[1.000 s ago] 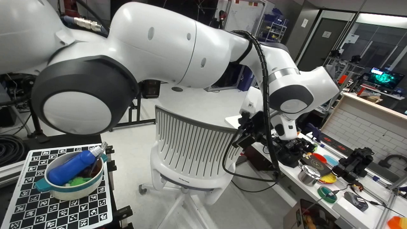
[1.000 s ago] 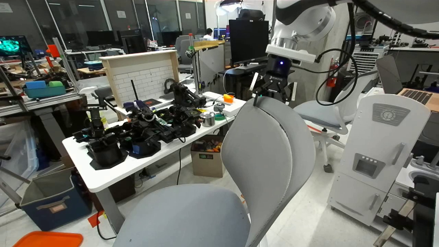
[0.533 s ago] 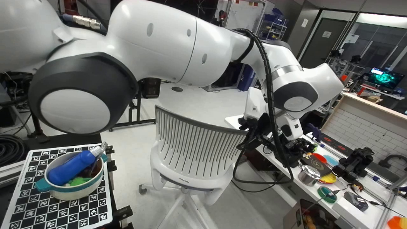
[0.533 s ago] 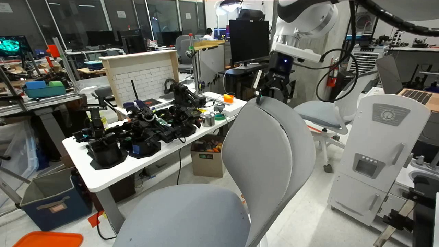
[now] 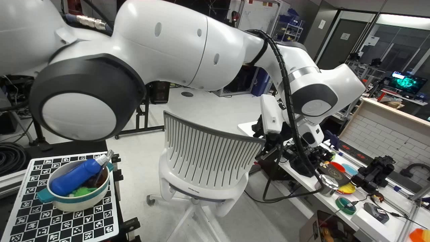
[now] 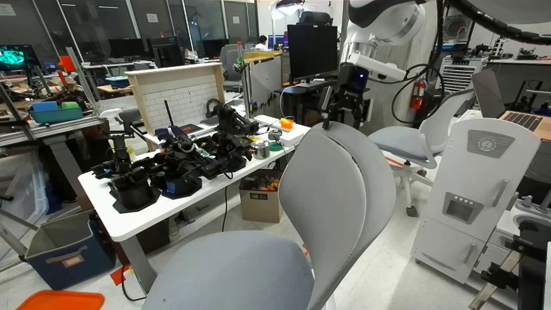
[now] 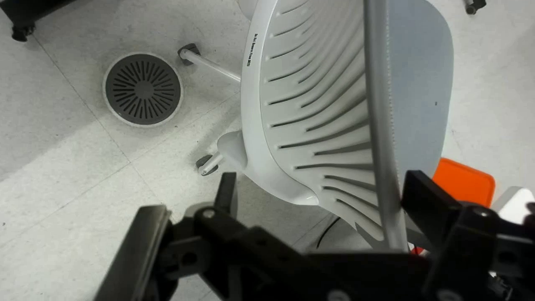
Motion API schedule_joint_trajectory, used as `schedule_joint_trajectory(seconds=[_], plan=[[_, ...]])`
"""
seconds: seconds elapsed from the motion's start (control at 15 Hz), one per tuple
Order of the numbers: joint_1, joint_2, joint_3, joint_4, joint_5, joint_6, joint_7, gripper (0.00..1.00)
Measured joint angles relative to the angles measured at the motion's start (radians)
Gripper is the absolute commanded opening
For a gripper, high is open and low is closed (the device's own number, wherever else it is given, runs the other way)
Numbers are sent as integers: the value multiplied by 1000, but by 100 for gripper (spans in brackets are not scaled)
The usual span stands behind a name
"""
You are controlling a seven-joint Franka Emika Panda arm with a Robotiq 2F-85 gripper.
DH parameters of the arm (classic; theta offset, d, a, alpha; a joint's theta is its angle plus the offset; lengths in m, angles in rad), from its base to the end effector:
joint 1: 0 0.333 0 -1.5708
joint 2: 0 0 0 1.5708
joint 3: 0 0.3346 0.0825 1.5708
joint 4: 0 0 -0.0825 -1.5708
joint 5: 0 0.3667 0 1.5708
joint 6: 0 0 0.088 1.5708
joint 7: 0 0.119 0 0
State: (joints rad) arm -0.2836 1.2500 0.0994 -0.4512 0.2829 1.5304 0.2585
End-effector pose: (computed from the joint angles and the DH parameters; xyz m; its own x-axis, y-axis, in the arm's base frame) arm 0.7703 -0.1570 0.2716 0.8613 -0.4405 -0.2532 -0.5037 -0.8057 -0.3117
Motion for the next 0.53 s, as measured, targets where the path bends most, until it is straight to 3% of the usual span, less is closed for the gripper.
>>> schedule_joint_trajectory(seconds=[0.07, 0.2, 0.53], plan=[[0, 0, 0, 0, 0, 0, -10, 75], [0, 0, 0, 0, 0, 1, -27, 66], [7, -13, 3, 2, 1, 1, -36, 28]])
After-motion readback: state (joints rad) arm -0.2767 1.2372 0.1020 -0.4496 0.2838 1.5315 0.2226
